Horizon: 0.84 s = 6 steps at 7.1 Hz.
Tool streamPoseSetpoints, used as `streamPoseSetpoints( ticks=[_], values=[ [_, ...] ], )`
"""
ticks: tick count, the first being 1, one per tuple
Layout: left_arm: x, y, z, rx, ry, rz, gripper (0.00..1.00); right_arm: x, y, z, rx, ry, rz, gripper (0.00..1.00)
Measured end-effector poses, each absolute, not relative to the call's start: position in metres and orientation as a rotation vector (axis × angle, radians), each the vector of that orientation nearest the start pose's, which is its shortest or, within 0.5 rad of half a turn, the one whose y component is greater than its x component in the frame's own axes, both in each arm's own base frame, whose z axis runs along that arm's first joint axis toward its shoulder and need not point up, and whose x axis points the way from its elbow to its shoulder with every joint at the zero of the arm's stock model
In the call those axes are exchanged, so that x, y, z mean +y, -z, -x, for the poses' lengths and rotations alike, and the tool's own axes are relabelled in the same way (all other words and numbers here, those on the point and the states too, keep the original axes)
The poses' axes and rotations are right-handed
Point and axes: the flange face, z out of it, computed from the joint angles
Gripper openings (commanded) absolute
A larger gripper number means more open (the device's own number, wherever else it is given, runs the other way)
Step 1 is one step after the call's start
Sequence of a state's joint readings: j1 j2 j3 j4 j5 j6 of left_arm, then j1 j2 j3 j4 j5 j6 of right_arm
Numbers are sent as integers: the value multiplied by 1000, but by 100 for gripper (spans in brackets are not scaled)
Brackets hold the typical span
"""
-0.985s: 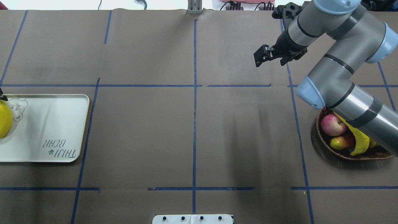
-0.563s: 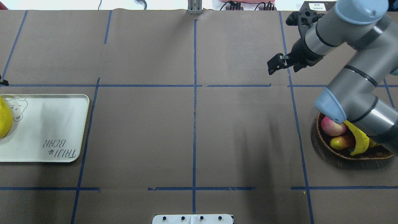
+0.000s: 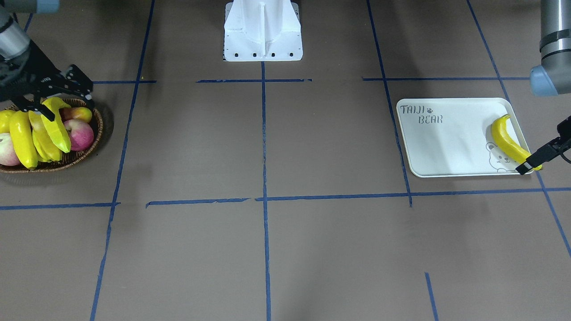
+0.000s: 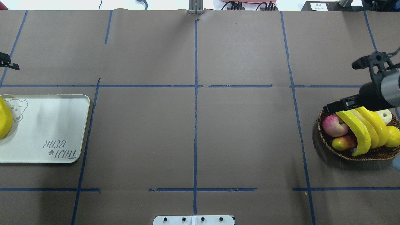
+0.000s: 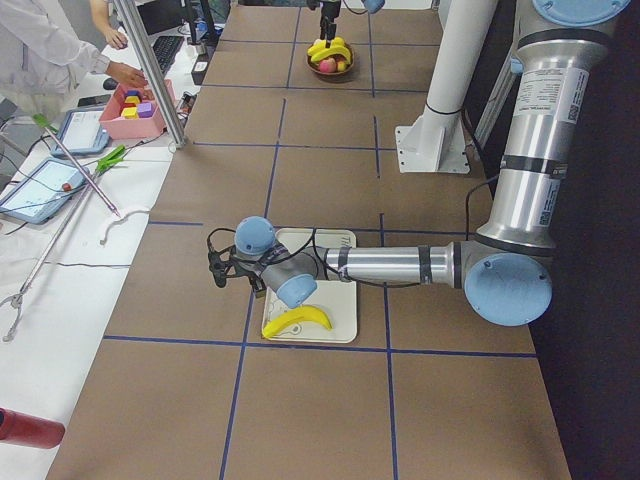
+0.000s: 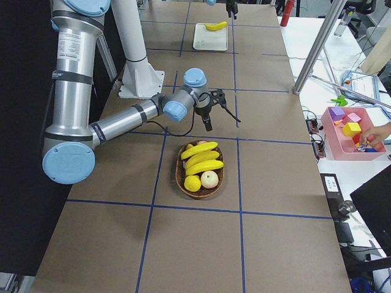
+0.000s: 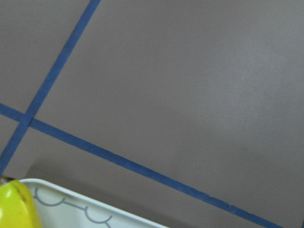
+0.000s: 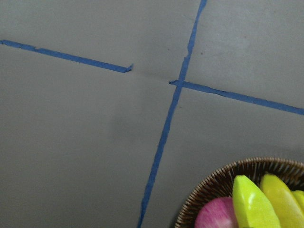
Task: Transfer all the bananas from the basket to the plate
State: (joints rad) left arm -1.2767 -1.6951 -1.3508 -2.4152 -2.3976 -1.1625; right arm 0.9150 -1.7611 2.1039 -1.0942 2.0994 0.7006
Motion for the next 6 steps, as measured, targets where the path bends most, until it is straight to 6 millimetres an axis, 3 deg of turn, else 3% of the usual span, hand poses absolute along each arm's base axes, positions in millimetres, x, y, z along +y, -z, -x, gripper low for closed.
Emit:
streamPoseSetpoints(
  ticks=[2, 4, 6],
  values=[
    [-556, -602, -107, 1065, 473, -2, 100, -360, -467, 175, -872, 175, -287, 97],
    [-556, -601, -108, 1066, 471, -3, 100, -351, -494, 189, -843, 198, -237, 92],
    [-557, -603, -109, 1064, 471, -3, 100, -344, -507, 204, -818, 230, -219, 92]
  ],
)
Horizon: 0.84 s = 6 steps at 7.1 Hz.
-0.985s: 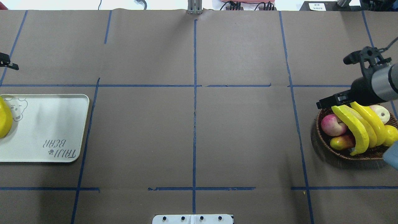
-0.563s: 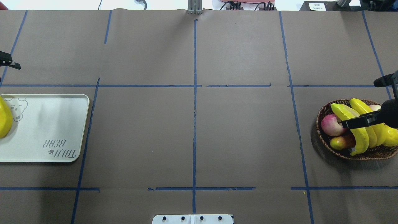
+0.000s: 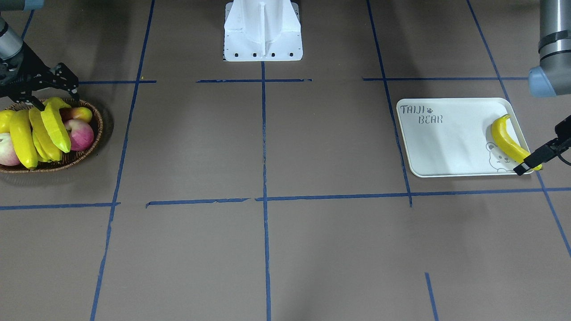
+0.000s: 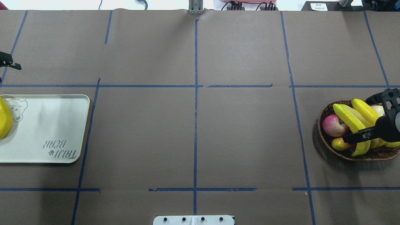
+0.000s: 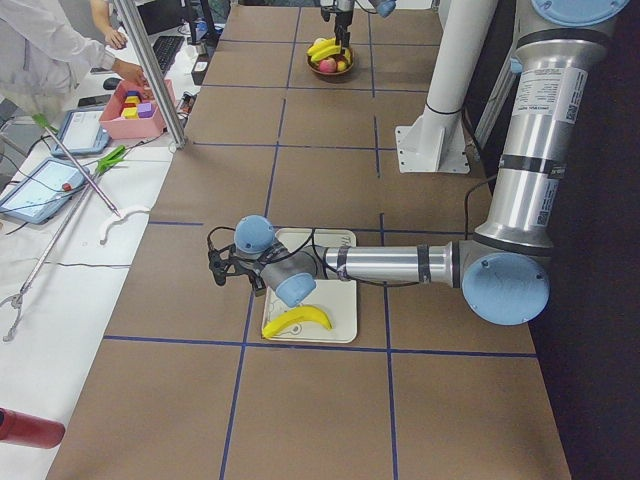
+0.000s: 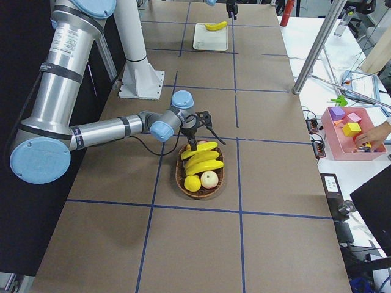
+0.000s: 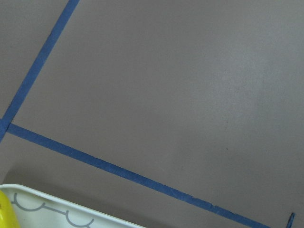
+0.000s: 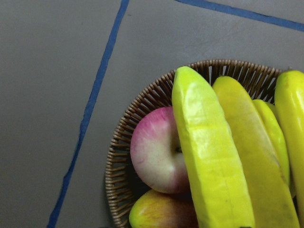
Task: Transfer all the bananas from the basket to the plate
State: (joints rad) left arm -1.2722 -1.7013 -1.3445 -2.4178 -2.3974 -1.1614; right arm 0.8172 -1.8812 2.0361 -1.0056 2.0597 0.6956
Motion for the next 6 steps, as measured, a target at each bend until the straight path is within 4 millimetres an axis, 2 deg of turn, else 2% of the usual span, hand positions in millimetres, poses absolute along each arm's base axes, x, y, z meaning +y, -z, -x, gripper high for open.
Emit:
streamPoseSetpoints(
  ticks=[2, 4, 6],
  values=[
    [-559, -601, -110, 1064, 471, -4, 100, -341, -506, 204, -816, 241, -222, 92],
    [-560, -601, -110, 1065, 471, -4, 100, -338, -493, 197, -827, 241, -236, 92],
    [-560, -601, -110, 1064, 471, -4, 100, -333, -501, 191, -806, 256, -231, 92]
  ],
)
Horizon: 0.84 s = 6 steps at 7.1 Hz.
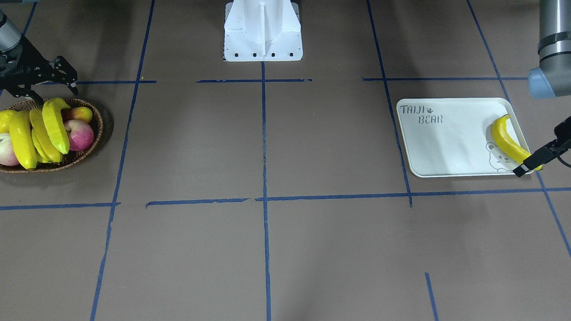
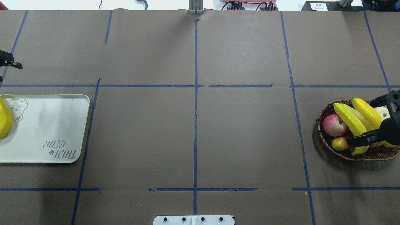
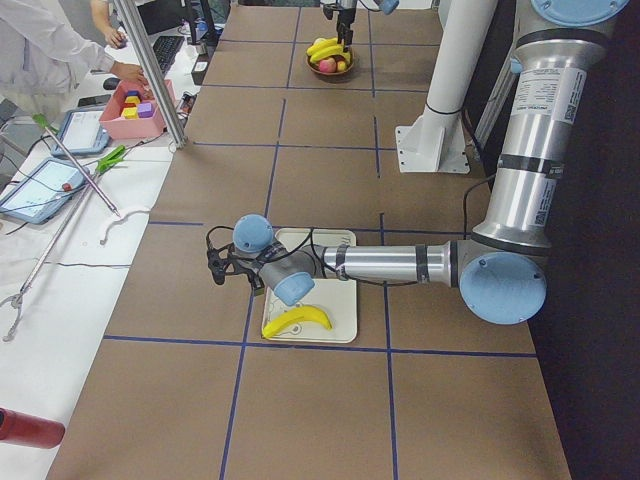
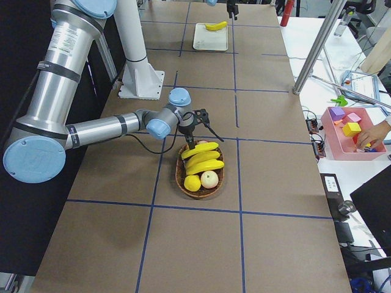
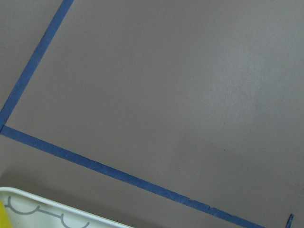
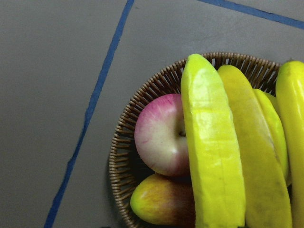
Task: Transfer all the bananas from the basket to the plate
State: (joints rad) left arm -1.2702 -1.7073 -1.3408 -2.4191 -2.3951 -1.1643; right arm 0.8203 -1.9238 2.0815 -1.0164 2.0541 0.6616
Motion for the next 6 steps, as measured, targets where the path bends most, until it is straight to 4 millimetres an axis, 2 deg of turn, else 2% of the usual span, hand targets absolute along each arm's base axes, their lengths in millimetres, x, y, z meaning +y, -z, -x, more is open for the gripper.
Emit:
streamPoseSetpoints(
  ticks=[1, 3, 5, 6],
  values=[
    [-560, -601, -110, 1064, 471, -5, 100, -330, -510, 188, -784, 267, -230, 92],
    [-560, -601, -110, 1064, 471, -6, 100, -331, -524, 188, -745, 275, -236, 77],
    [-560, -602, -111, 1063, 470, -6, 100, -336, -532, 194, -724, 275, -242, 71],
    [-560, -602, -111, 1063, 470, -6, 100, -337, -533, 197, -723, 276, -242, 62]
  ],
)
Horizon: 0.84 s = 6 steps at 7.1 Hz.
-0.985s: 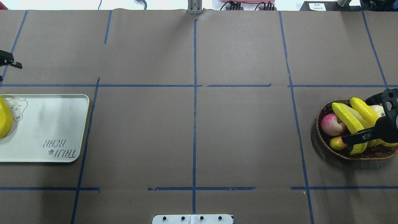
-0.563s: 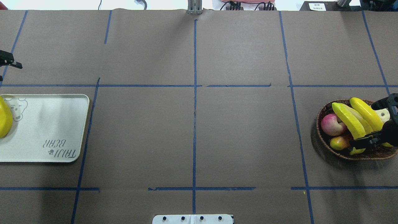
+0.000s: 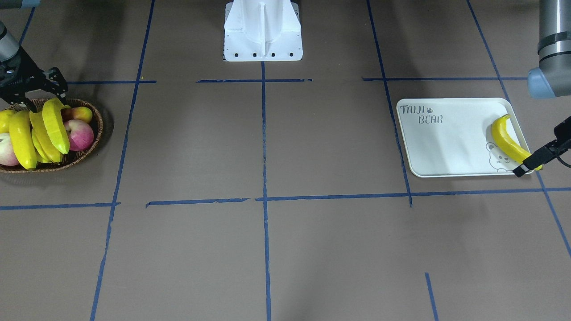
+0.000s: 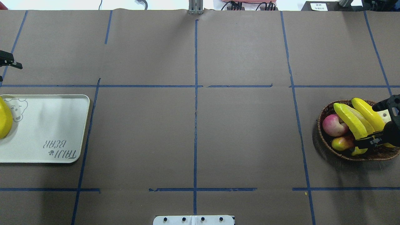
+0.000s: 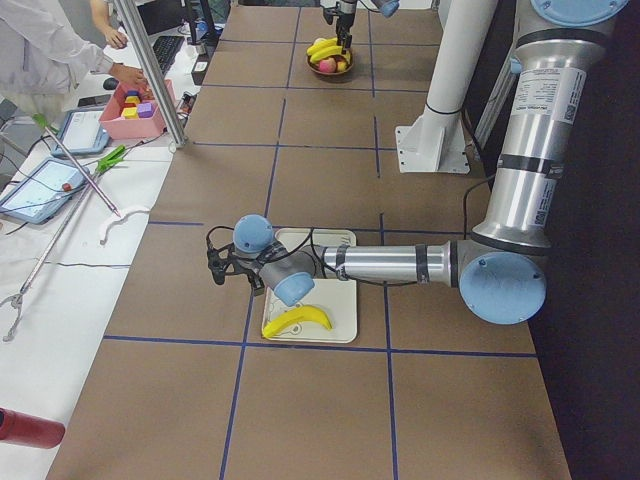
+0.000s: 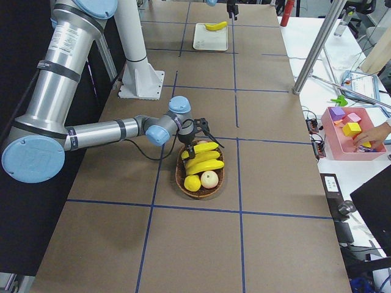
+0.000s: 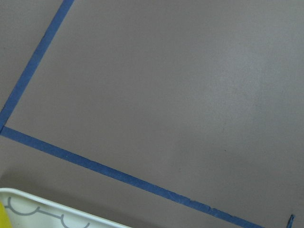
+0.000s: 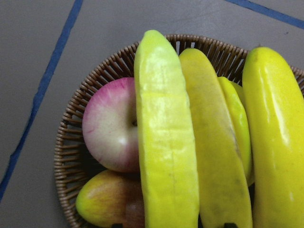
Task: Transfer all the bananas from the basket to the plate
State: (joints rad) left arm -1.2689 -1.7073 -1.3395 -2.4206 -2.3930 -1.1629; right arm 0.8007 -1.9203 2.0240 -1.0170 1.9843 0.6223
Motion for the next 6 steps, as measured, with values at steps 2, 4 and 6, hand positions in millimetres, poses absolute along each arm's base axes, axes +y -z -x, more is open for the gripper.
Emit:
streamPoseSetpoints(
  ticks=[2, 4, 6],
  values=[
    [-560, -602, -111, 1063, 469, -6, 100, -339, -529, 204, -731, 284, -246, 23],
    [-560, -602, -111, 1062, 470, -5, 100, -339, -526, 206, -734, 287, -249, 2],
    [-560, -603, -112, 1060, 470, -4, 100, -339, -521, 204, -743, 291, -256, 0]
  ],
)
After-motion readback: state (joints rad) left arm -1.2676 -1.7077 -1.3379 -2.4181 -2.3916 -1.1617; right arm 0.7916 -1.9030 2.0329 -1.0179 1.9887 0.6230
